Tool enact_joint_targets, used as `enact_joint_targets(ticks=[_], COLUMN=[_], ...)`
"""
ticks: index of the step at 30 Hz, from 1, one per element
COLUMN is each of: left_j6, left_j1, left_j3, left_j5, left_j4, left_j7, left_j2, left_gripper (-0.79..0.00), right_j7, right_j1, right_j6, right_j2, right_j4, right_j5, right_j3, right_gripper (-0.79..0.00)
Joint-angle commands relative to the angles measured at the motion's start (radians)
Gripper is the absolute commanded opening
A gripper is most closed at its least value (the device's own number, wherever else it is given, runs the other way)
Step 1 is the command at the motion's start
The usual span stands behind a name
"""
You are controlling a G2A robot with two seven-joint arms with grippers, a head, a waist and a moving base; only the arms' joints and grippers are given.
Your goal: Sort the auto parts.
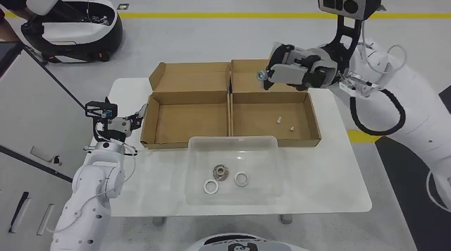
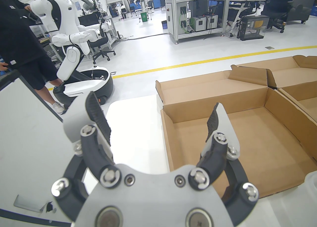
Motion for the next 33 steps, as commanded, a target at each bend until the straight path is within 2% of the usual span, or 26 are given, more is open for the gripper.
enact_joint_targets(ticks=[1, 22, 24, 26, 33], left_j6=[0.0, 0.0, 0.0, 0.0, 0.0], left_j1=[0.0, 0.0, 0.0, 0.0, 0.0], left_j3=[0.0, 0.0, 0.0, 0.0, 0.0], left_j5=[0.0, 0.0, 0.0, 0.0, 0.0], left_j4=[0.0, 0.0, 0.0, 0.0, 0.0], left_j7=[0.0, 0.0, 0.0, 0.0, 0.0], left_j2=[0.0, 0.0, 0.0, 0.0, 0.0], left_gripper=[0.0, 0.0, 0.0, 0.0, 0.0], right_j7=[0.0, 0.0, -0.04, -0.091, -0.049], right_j1=[0.0, 0.0, -0.014, -0.046, -0.091], right_j6=[0.0, 0.0, 0.015, 0.0, 0.0], right_j2=[0.0, 0.0, -0.001, -0.007, -0.031], right_j4=[0.0, 0.0, -0.019, -0.061, -0.11], right_j5=[-0.001, -0.001, -0.01, 0.054, 0.174], right_j3=[0.0, 0.0, 0.025, 0.04, 0.09], right_gripper=[-0.785, -0.785, -0.785, -0.785, -0.785])
